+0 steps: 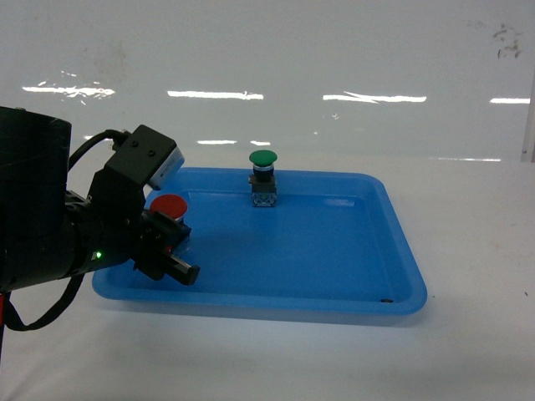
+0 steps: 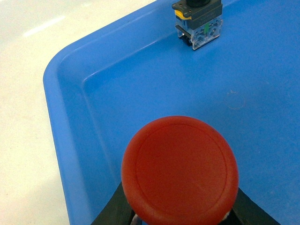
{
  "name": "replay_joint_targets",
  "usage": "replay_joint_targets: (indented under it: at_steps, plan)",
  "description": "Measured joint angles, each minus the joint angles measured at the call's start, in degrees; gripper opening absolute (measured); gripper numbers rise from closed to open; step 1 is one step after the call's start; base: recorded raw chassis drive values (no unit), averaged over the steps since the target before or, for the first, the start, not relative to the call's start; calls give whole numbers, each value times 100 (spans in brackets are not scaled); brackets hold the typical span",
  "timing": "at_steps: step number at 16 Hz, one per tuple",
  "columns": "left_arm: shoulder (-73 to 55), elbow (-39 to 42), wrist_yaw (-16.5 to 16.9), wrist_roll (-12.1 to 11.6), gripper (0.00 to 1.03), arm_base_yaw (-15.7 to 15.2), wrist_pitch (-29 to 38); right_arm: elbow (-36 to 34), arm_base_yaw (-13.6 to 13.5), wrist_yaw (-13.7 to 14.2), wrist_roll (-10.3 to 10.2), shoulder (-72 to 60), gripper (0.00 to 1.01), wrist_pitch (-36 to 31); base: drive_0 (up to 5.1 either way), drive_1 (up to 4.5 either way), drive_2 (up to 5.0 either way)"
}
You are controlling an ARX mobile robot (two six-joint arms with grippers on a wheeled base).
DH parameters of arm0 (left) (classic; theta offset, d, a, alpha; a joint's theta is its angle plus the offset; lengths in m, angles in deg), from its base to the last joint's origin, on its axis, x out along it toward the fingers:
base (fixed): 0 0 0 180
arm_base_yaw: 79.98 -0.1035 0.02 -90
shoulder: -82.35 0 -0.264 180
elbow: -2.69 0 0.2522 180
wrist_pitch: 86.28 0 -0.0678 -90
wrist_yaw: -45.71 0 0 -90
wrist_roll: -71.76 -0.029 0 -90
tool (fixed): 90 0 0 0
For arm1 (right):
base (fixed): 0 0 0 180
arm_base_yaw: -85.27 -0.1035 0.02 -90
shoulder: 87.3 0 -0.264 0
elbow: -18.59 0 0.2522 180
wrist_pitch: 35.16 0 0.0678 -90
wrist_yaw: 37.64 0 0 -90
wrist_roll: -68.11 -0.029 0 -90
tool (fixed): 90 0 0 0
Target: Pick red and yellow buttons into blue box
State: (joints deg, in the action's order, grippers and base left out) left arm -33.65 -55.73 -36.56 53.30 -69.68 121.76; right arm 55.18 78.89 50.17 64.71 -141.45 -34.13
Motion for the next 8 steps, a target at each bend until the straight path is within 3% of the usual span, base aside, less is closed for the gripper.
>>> replay_joint_targets:
  at_steps: [8]
  plan:
    - [0,0,-2,2,24,-2,4,0,0,0,0,0,25,0,0,0,0]
